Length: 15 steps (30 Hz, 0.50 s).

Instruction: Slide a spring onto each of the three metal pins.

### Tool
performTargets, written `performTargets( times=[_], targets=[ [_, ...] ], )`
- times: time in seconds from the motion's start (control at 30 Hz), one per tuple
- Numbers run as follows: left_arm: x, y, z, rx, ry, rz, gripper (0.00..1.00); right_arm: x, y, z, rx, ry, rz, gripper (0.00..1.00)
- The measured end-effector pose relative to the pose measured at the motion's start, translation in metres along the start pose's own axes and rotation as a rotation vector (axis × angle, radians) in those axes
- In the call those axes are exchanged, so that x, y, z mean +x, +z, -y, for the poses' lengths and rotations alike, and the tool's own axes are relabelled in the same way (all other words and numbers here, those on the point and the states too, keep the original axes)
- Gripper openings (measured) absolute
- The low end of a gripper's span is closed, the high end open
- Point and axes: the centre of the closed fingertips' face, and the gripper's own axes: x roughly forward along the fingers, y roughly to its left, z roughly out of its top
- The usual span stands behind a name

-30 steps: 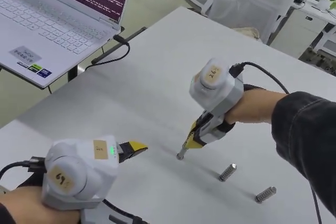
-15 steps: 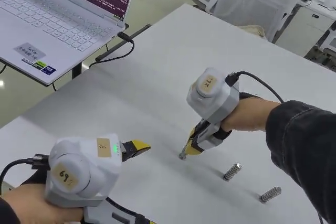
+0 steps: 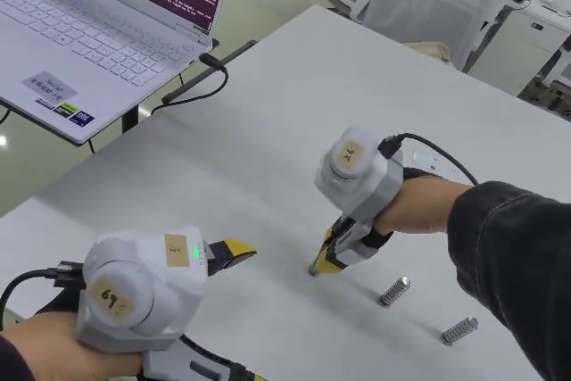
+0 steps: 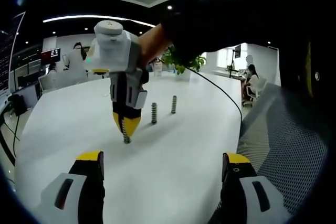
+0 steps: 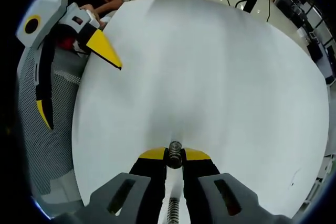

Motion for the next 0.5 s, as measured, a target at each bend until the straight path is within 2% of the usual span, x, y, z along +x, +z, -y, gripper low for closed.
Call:
performTargets(
  times=[0.5],
  targets=[
    [-0.0001,-0.0009,0.0015,-0.002,-0.006,-0.006,0.89,0.0066,-0.0037,-0.0048,0.015,-0.003,0.017,0.11]
  ],
)
